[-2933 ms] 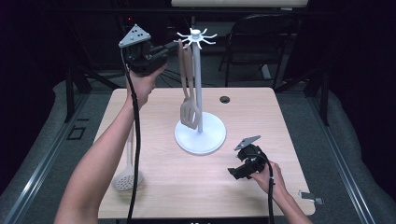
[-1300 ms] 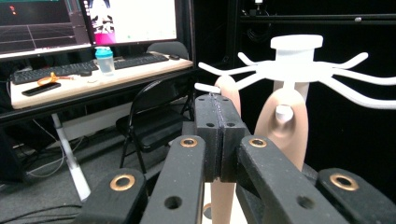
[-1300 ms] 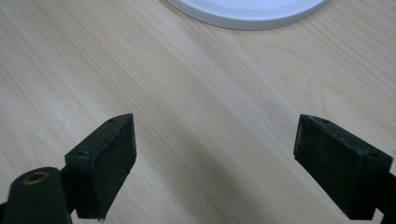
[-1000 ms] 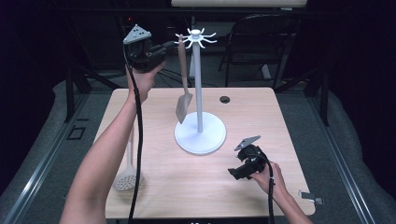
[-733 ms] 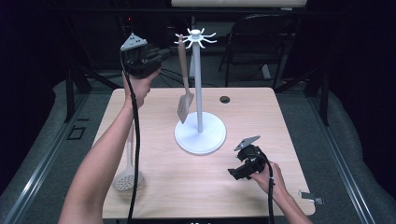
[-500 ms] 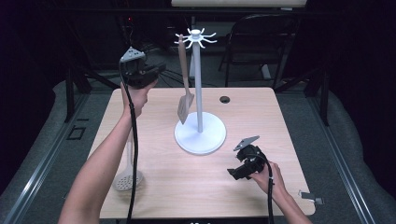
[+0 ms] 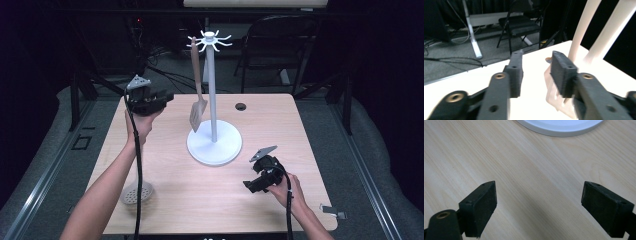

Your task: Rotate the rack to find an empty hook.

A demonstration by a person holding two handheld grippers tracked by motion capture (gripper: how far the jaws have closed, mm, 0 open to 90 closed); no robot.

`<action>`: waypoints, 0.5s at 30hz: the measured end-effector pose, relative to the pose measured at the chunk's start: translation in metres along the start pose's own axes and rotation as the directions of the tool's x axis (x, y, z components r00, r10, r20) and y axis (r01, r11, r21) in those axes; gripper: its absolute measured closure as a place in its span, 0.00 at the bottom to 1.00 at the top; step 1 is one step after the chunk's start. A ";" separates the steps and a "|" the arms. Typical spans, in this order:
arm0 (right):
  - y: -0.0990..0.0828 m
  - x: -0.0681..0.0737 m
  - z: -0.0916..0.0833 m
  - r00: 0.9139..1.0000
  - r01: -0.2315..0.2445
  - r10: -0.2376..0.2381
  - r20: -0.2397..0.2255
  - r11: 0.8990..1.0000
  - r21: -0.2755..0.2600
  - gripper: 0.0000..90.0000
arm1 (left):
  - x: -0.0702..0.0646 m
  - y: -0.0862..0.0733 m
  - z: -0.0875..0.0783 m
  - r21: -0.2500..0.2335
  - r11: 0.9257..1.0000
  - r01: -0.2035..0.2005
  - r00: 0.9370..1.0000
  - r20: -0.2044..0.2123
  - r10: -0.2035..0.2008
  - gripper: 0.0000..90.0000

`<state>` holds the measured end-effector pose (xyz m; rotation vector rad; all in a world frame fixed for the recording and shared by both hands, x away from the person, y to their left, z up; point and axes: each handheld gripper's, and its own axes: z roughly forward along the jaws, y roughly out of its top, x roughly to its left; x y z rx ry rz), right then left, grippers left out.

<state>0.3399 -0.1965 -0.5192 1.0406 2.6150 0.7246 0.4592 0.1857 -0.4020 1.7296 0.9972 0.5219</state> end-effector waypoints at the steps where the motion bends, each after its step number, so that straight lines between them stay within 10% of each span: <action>1: 0.000 0.000 0.000 1.000 0.006 -0.006 0.004 1.000 0.006 0.14 | 0.000 -0.004 -0.001 0.009 1.000 0.005 1.000 -0.004 -0.005 0.59; 15: 0.002 0.001 0.003 1.000 0.009 -0.009 -0.002 1.000 0.009 0.14 | -0.001 -0.061 -0.015 0.156 0.987 0.028 0.996 -0.082 -0.015 0.21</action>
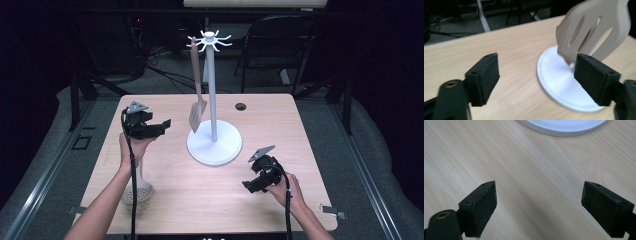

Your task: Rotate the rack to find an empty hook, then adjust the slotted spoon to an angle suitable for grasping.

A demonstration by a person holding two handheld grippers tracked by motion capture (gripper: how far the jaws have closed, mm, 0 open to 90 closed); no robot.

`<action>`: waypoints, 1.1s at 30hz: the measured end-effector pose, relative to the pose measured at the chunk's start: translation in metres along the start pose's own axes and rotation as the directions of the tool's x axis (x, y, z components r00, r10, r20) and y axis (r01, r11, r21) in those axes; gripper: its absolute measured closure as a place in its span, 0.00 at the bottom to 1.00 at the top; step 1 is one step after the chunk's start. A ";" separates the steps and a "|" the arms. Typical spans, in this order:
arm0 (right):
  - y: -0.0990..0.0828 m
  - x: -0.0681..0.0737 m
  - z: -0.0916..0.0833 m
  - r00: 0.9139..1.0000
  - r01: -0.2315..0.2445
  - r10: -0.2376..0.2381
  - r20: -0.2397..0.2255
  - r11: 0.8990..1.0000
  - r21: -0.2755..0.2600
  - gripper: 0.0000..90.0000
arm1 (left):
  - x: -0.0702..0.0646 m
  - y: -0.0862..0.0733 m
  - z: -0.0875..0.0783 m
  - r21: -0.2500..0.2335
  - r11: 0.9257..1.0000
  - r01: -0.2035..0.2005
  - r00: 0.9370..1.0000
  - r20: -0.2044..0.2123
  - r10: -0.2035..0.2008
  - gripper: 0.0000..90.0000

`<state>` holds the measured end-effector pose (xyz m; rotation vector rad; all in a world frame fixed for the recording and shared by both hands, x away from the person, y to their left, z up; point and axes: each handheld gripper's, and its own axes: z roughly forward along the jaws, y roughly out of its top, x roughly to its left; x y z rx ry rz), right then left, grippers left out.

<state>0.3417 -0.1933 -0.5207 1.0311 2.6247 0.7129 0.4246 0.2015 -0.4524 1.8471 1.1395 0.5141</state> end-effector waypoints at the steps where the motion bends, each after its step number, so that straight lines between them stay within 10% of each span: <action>1: 0.000 0.000 0.000 1.000 0.000 0.000 -0.001 1.000 -0.001 0.14 | 0.000 -0.004 -0.001 0.012 1.000 0.001 1.000 -0.003 -0.001 0.18; 18: 0.002 0.002 0.000 1.000 0.010 -0.010 -0.007 1.000 0.007 0.13 | 0.005 -0.041 -0.019 0.122 0.992 0.027 0.999 -0.048 -0.022 0.13; 23: 0.000 0.002 -0.002 1.000 0.008 -0.008 -0.010 1.000 0.008 0.13 | 0.016 -0.053 -0.030 0.157 0.985 0.069 0.992 -0.116 -0.051 0.17; 29: 0.002 0.003 -0.001 1.000 0.022 -0.021 -0.008 1.000 0.022 0.12 | 0.030 -0.079 -0.019 0.296 0.950 0.096 0.982 -0.187 -0.041 0.22; 33: 0.004 0.007 0.002 0.999 0.036 -0.035 -0.014 0.999 0.029 0.13 | 0.043 -0.096 -0.006 0.377 0.914 0.149 0.975 -0.210 -0.072 0.41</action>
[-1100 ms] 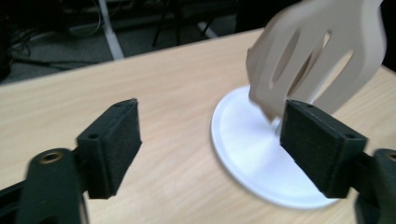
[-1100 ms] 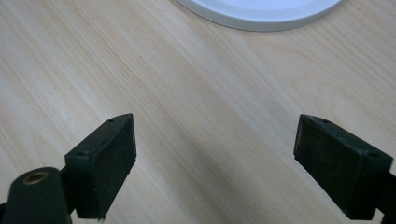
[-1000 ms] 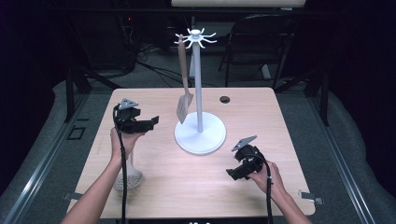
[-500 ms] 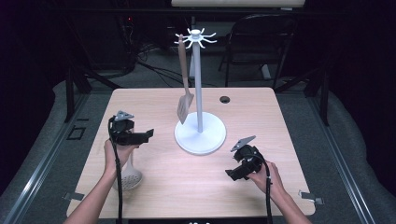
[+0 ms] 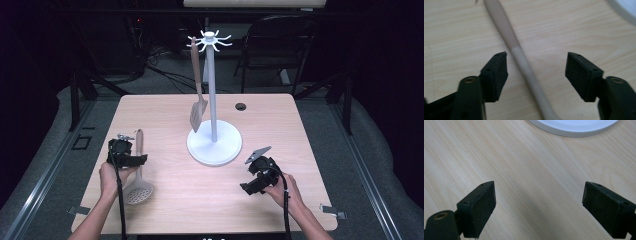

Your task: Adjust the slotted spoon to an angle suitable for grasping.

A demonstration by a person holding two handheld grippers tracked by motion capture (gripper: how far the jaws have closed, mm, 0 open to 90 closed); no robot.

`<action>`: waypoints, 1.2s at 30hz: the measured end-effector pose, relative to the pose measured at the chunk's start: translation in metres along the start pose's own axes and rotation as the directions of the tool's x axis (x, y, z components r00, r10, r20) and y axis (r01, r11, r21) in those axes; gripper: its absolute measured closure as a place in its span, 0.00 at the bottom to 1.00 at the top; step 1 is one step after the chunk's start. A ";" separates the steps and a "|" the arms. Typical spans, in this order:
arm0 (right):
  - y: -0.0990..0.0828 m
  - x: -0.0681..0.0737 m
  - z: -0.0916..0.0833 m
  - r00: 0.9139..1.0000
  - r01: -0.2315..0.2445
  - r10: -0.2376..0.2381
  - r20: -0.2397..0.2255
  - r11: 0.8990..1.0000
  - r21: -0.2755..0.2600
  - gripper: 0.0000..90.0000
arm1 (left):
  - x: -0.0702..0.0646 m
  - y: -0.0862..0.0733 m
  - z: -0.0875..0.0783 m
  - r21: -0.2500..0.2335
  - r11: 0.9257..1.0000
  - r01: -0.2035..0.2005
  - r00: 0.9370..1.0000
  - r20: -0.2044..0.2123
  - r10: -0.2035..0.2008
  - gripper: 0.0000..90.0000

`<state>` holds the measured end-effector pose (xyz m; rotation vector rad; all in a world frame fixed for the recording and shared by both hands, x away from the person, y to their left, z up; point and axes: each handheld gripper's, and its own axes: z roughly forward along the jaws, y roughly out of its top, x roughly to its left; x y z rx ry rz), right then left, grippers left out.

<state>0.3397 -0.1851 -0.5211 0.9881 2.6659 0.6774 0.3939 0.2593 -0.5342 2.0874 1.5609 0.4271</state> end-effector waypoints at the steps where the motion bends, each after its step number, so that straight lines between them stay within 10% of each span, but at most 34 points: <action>1: 0.000 0.000 0.000 1.000 0.000 0.000 0.000 1.000 0.000 0.13 | 0.000 0.000 0.000 0.000 1.000 0.000 1.000 0.000 0.000 0.46; 22: -0.002 0.001 0.003 1.000 -0.005 0.005 0.003 1.000 0.001 0.14 | 0.014 -0.007 0.023 0.095 0.995 0.017 0.998 0.058 -0.022 0.72; 36: -0.002 0.001 0.002 1.000 0.004 -0.004 0.001 1.000 0.021 0.14 | -0.001 -0.008 0.018 0.134 0.988 -0.075 0.990 0.129 0.057 0.82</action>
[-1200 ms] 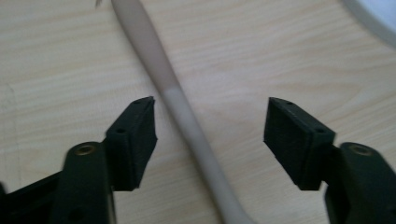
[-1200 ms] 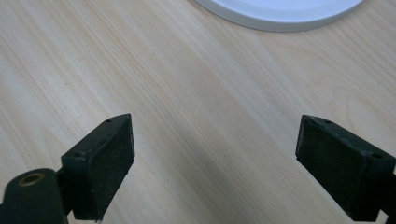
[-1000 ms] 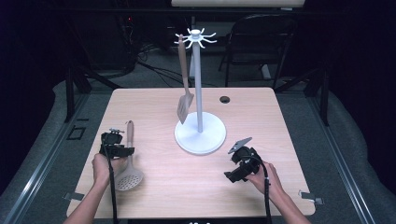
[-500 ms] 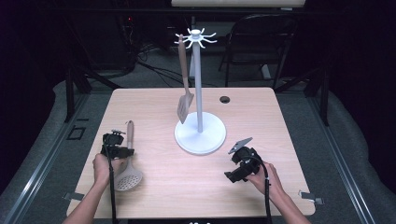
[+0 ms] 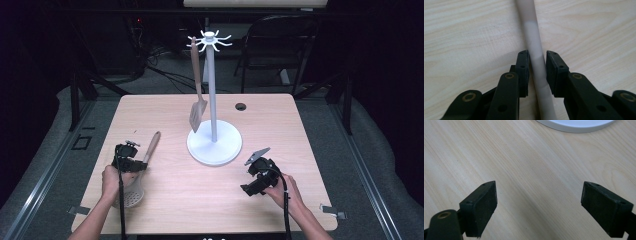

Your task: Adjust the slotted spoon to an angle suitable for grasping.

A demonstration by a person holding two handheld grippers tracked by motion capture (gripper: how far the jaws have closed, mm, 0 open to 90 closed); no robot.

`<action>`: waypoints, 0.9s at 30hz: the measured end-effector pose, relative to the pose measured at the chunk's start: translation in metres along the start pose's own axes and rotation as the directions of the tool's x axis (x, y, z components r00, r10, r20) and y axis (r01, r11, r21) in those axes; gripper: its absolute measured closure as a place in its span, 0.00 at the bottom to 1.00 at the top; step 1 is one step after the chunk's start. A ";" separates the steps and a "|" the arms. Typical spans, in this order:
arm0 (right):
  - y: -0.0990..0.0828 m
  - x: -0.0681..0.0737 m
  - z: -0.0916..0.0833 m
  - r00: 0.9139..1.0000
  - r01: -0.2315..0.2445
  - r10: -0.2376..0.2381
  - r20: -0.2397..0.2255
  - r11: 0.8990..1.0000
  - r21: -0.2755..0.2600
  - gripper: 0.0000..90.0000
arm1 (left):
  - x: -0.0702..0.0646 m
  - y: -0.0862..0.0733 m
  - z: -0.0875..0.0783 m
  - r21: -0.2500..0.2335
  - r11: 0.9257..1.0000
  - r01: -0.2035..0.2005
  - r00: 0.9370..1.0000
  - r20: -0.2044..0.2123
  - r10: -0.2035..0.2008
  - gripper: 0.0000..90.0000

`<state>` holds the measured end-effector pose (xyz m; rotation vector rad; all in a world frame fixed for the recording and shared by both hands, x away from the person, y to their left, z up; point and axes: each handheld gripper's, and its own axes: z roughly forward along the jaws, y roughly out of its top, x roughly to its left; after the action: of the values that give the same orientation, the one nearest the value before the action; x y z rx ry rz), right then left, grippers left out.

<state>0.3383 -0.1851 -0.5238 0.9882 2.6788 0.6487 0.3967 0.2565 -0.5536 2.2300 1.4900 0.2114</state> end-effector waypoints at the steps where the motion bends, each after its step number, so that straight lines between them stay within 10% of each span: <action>1: 0.000 0.000 0.000 1.000 0.001 -0.001 0.003 1.000 -0.001 0.14 | 0.000 -0.001 0.000 0.002 1.000 -0.001 1.000 0.006 0.001 0.82; 27: 0.001 0.003 0.002 1.000 0.019 -0.019 -0.004 1.000 0.003 0.15 | -0.012 0.003 0.000 0.044 0.997 -0.057 0.998 0.027 0.056 0.74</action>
<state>0.3373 -0.1819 -0.5253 0.9625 2.6902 0.6438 0.3941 0.2453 -0.5507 2.3033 1.4324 0.1677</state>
